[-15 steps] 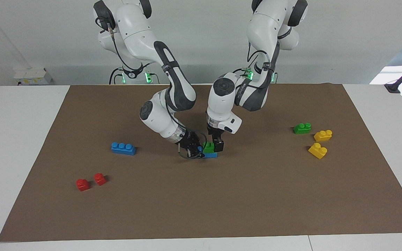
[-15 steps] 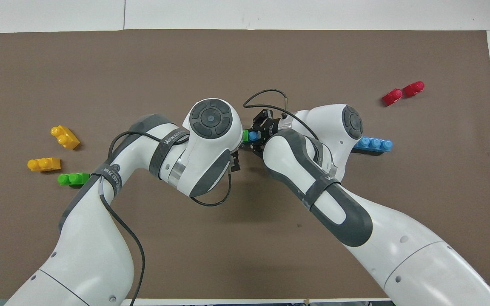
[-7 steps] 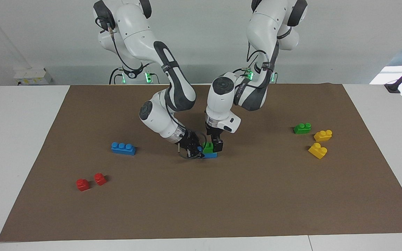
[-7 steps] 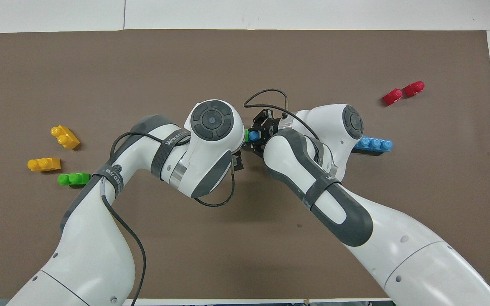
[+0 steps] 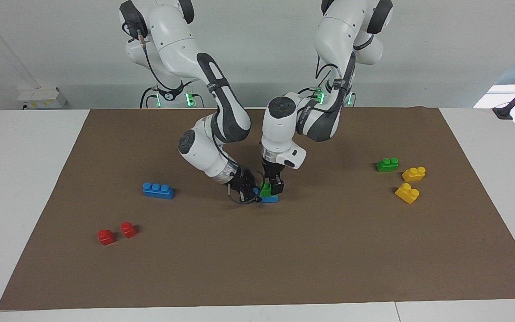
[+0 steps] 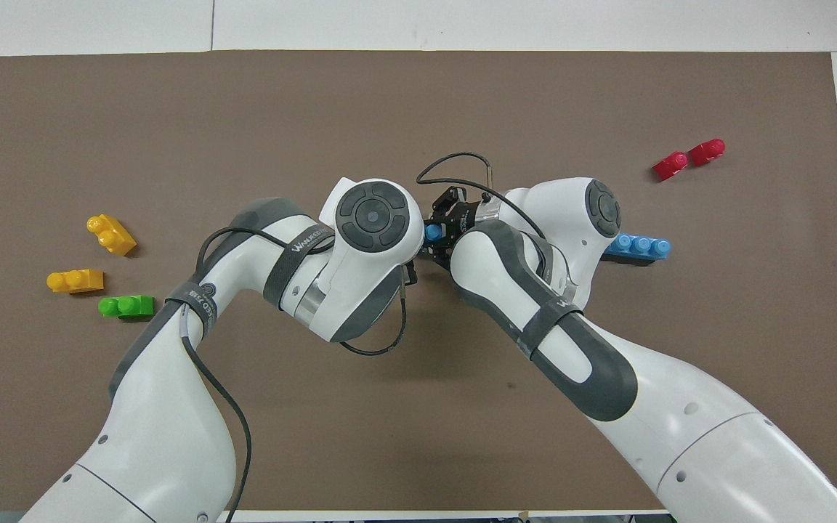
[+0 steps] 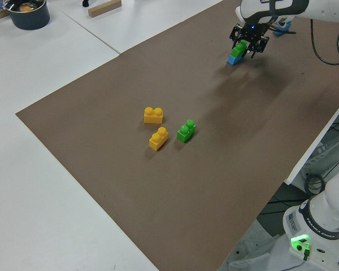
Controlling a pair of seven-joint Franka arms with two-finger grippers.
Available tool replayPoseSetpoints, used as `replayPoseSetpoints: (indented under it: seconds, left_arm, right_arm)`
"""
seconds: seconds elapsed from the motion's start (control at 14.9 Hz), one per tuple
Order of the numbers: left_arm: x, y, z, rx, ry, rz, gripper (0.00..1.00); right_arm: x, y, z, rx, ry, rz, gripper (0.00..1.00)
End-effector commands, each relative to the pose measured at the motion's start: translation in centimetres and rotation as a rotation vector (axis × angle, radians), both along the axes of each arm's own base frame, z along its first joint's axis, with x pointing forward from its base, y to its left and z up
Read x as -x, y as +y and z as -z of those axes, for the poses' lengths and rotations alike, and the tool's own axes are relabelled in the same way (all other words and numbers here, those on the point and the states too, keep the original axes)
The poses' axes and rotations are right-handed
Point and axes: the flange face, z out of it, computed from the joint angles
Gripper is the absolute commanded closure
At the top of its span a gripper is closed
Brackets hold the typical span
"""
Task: Remove green block with left arm and hold with right
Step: 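Pull the green brick off with the left gripper while the right gripper holds blue, then carry the green brick toward the yellow bricks while the right gripper lifts blue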
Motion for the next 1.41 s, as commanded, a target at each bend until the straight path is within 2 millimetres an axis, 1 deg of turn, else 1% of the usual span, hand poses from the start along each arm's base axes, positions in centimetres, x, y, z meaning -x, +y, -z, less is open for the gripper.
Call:
replayPoseSetpoints:
  seconds: [0.0, 0.07, 0.13, 0.4, 0.54, 0.81, 1.01, 1.21, 1.28, 1.34]
  left_arm:
    - [1.3, -0.4, 0.9, -0.015, 0.002, -0.008, 0.82]
    - [1.3, -0.5, 0.8, -0.014, -0.001, -0.008, 0.97]
    - [1.3, -0.7, 0.6, -0.013, -0.007, -0.002, 1.0]
    - [0.9, -0.8, -0.1, -0.008, -0.015, -0.002, 1.0]
    - [0.6, -0.2, -1.1, -0.006, -0.022, -0.007, 1.0]
    - [0.3, 1.7, -5.1, -0.011, -0.037, -0.029, 1.0]
    - [0.8, 2.9, -8.6, -0.019, -0.044, -0.041, 1.0]
    - [0.3, 5.7, -11.7, -0.024, -0.052, -0.056, 1.0]
    - [-0.2, 7.3, -12.6, -0.031, -0.052, -0.058, 1.0]
    - [-0.6, 8.7, -12.9, -0.049, -0.041, -0.037, 1.0]
  right_arm:
    - [-0.5, -0.5, 0.4, -0.012, -0.007, 0.011, 1.0]
    - [-0.5, -0.6, 0.4, -0.012, -0.007, 0.012, 1.0]
    - [-0.5, -0.6, 0.5, -0.011, -0.005, 0.012, 1.0]
    - [-0.4, -0.5, 0.6, -0.011, -0.004, 0.011, 1.0]
    - [-0.4, -0.5, 0.6, -0.011, -0.004, 0.011, 1.0]
    - [-0.5, -0.6, 0.6, -0.01, -0.005, 0.013, 1.0]
    - [-0.4, -0.5, 0.5, -0.011, -0.008, 0.009, 1.0]
    - [-0.5, -0.7, 0.5, -0.011, -0.008, 0.012, 1.0]
    - [-0.6, -0.9, 0.5, -0.011, -0.007, 0.014, 1.0]
    - [-0.7, -1.1, 0.4, -0.012, -0.007, 0.016, 1.0]
